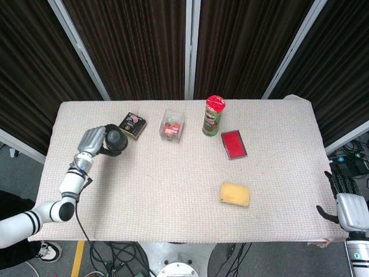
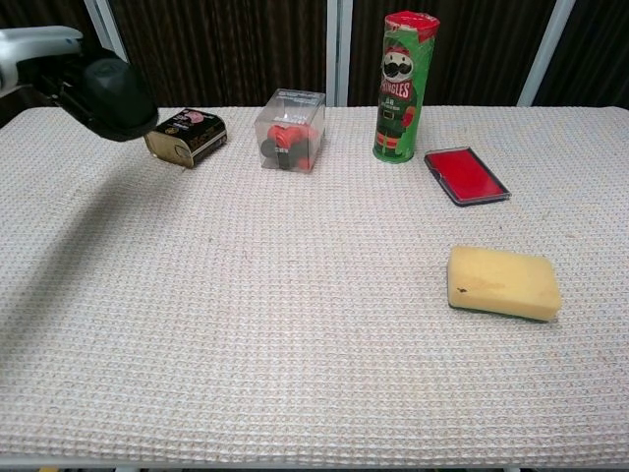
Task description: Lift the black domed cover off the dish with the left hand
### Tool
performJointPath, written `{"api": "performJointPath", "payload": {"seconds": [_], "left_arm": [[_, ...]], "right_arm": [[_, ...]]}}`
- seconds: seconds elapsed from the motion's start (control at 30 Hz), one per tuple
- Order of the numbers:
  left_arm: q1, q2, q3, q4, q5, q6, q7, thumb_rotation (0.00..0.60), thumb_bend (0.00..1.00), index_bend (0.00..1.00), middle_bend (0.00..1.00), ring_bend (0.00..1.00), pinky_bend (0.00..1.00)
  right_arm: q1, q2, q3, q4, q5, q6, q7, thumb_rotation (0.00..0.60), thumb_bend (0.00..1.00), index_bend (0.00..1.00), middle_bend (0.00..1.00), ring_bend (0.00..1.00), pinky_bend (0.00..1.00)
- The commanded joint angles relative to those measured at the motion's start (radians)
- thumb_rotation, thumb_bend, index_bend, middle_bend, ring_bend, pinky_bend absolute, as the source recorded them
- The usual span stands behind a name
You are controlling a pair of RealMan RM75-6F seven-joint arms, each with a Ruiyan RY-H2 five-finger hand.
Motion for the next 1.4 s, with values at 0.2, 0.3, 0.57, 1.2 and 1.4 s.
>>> {"api": "performJointPath", "payload": {"seconds": [0.2,0.3,0.57,1.2,1.4], "left_arm": [[0.034,-0.011,0.136,-0.488,0.41,0.011,-0.01,0.6,0.21,0.47,0.48,0.31,0.33],[0.024,-0.049,0.152,-0.491,0.438,0.008,0.0,0.6,0.21,0.46,0.48,0.31,0.33],[0.013,-0.058,0.015,-0.152,0.18,0.097,0.095,0.6,0.21,0.47,0.48,0.31,0.33],[0.06,0.043,0.164,-0.499,0.599,0.025,-0.09,0.6,0.21,0.48,0.49,0.31,0.32],[0.023,-0.007,0.031,-0.214,0.325,0.038,-0.023,0.6,0.21,0.49,0.49,0.31,0.33]], "right_arm": [[-0.004,0.006,0.003,-0.005,-0.001,0.014,0.004,0.6,0.13,0.0,0.0,0.0,0.0],[-0.004,0.008,0.003,-0.003,0.002,0.008,0.012,0.6,0.13,0.0,0.0,0.0,0.0],[0.0,0.001,0.005,0.013,0.013,-0.009,0.021,0.6,0.14,0.0,0.0,0.0,0.0],[-0.005,0.006,0.006,0.001,0.01,0.003,0.013,0.6,0.13,0.0,0.0,0.0,0.0],[-0.001,0.002,0.007,0.007,0.016,-0.01,0.013,0.6,0.14,0.0,0.0,0.0,0.0]]}}
